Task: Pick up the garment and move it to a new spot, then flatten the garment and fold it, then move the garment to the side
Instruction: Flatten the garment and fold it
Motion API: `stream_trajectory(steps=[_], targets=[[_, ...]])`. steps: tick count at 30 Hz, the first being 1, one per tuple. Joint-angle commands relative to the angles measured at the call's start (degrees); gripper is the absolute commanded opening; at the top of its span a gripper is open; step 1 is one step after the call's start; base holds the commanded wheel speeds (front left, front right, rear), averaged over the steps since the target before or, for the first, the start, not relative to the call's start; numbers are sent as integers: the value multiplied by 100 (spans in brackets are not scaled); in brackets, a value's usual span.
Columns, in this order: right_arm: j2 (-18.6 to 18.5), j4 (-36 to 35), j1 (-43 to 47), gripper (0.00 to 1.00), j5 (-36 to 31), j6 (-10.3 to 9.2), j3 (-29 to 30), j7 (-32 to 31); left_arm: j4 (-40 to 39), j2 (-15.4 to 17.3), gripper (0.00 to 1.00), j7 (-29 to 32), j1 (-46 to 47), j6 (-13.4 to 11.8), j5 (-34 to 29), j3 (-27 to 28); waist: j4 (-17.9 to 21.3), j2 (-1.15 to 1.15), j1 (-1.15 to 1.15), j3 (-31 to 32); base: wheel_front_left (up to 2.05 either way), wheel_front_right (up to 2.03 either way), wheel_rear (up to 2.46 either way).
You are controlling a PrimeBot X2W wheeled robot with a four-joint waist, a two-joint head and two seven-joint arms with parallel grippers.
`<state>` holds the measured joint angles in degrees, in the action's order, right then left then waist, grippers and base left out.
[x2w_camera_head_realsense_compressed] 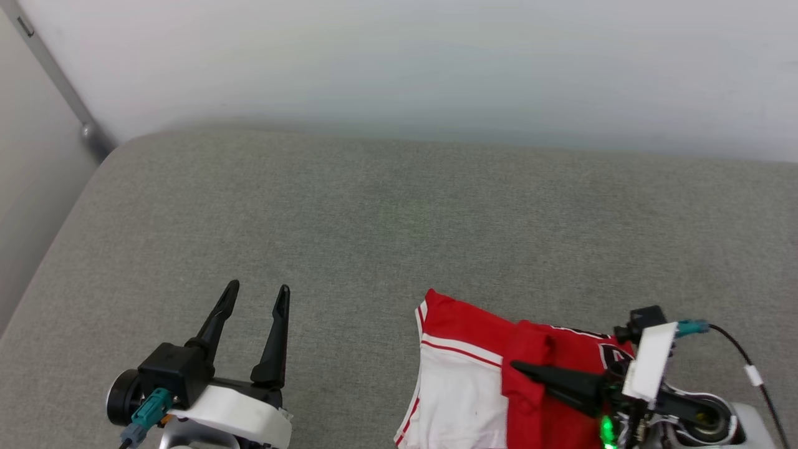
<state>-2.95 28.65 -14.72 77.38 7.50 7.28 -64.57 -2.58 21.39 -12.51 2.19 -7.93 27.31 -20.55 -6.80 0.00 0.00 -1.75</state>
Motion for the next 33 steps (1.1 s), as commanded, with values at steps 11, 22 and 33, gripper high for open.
stream_trajectory(steps=[11, 22, 33], targets=[[3, 385, -409, 15, -202, -2, -1973, 2074, 223, -125, 100, -95, 330, 142, 28, -73, -349, 0, 0, -270, 0, 0, 0], [-610, -677, -445, 100, -1617, -2, -2643, 3065, 415, -156, 100, -181, 199, 106, 68, -9, -95, 0, 0, -201, 0, 0, 0], [-1445, -1731, 368, 100, -5040, -2, -1466, 4988, 472, -88, 100, -188, 2, -22, 162, 125, 331, 0, 0, 25, 0, 0, 0]])
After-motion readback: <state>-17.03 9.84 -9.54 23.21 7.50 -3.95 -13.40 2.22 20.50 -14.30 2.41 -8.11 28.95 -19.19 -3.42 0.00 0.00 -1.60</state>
